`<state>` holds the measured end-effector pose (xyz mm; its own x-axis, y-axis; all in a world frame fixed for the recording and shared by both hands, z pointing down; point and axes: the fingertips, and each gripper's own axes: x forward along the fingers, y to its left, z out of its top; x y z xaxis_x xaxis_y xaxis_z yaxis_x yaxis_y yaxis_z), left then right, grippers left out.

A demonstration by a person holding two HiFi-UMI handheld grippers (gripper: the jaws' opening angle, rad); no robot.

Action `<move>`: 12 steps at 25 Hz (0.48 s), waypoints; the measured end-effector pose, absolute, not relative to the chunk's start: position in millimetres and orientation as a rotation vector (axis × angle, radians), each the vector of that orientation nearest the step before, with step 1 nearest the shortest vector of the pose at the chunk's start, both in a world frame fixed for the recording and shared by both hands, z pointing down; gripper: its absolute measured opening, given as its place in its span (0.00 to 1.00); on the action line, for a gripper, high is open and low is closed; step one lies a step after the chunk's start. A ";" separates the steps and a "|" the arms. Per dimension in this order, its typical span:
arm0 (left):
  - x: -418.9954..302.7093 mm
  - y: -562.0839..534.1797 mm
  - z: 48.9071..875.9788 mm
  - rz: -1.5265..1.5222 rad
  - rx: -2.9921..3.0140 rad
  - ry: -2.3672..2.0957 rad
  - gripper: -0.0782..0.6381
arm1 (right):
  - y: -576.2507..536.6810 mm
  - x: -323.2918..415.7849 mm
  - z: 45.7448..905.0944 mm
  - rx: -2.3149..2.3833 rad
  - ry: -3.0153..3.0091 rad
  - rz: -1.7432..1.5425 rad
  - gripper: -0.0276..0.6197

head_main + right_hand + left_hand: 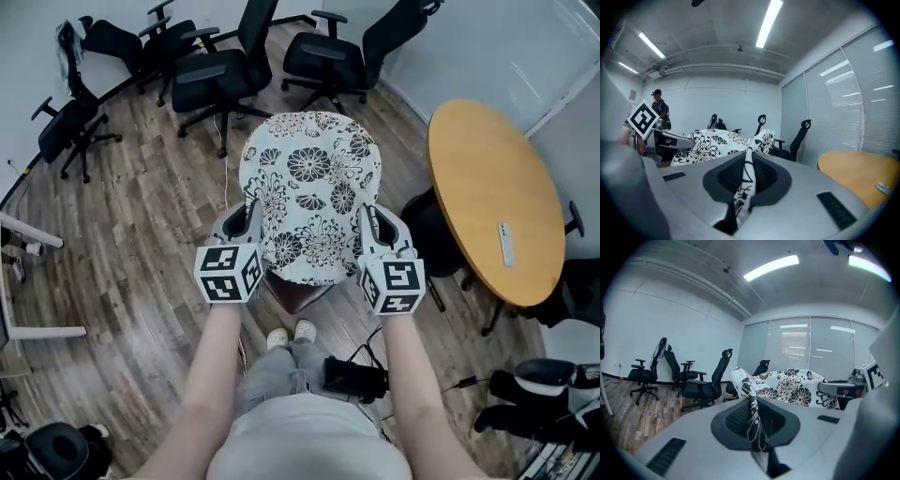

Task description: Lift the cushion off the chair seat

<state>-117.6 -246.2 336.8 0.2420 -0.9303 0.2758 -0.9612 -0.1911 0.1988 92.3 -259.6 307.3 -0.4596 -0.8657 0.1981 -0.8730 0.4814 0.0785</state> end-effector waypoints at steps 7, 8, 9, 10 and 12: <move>-99.0 -276.6 283.4 0.132 2.279 -1.746 0.15 | -284.5 101.4 258.6 1.589 -2.545 0.092 0.10; -97.9 -278.6 276.1 0.129 2.290 -1.750 0.15 | -286.5 101.1 252.4 1.593 -2.547 0.084 0.10; -96.9 -279.6 269.2 0.124 2.301 -1.755 0.15 | -287.4 100.9 246.4 1.598 -2.549 0.074 0.10; -96.2 -278.2 264.1 0.117 2.314 -1.760 0.15 | -286.0 100.7 242.1 1.604 -2.552 0.061 0.10; -94.9 -270.8 258.2 0.104 2.341 -1.771 0.15 | -277.9 100.0 237.5 1.617 -2.560 0.032 0.10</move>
<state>-94.9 -270.8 258.2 0.2780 -0.9439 0.1781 -0.9583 -0.2596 0.1199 100.0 -277.9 237.5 -0.4251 -0.8988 0.1073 -0.9011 0.4314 0.0432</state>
